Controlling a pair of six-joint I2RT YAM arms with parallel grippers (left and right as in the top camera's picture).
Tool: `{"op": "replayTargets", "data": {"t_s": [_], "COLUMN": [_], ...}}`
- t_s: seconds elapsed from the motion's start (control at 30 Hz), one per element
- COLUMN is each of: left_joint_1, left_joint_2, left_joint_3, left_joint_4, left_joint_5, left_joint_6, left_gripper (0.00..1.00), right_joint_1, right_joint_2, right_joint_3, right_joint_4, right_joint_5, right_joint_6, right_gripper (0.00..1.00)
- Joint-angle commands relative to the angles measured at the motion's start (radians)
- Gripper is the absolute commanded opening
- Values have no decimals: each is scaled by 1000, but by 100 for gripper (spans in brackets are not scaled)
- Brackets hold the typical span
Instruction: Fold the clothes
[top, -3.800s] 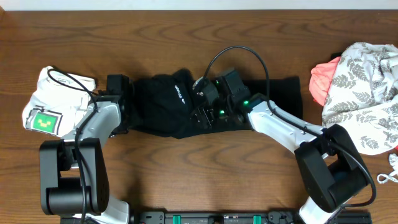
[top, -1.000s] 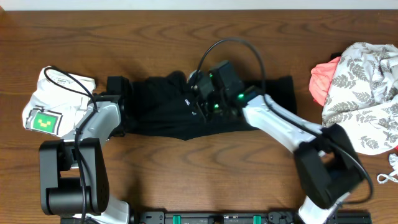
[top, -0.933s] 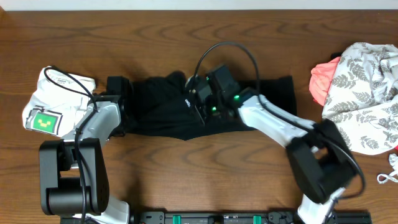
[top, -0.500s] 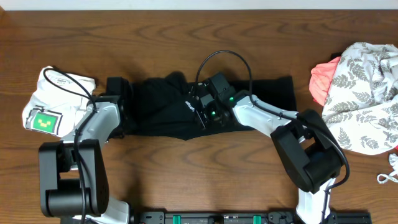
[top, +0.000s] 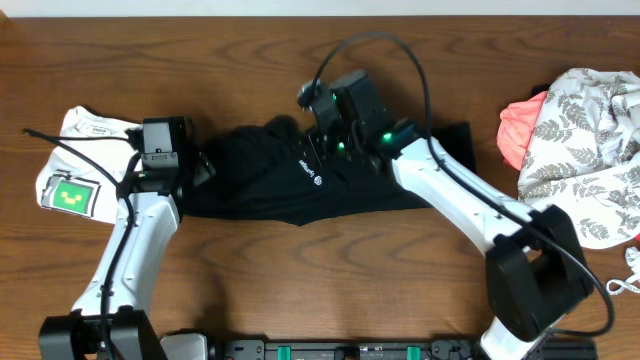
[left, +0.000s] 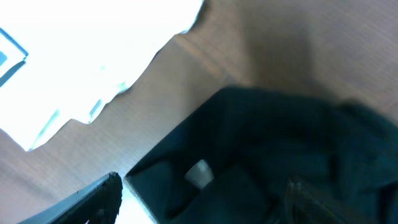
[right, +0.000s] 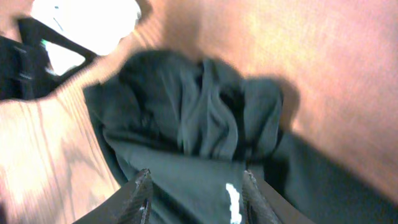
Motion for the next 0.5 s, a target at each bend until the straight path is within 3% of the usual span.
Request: {"op": "replayTargets", "data": {"t_s": [0.0,0.47], "left_joint_1": [5,5], "left_joint_2": [40,277], "left_joint_3": [4,4], "left_joint_4": [87,328], "left_joint_5": [65,153], "left_joint_6": [47,82], "left_gripper": [84,84], "right_joint_1": [3,29], "right_joint_2": [30,205], "right_joint_3": [-2,-2], "right_joint_4": [8,267], "right_joint_5": [18,-78], "right_joint_6": [-18,-24], "right_gripper": [46,50]}}
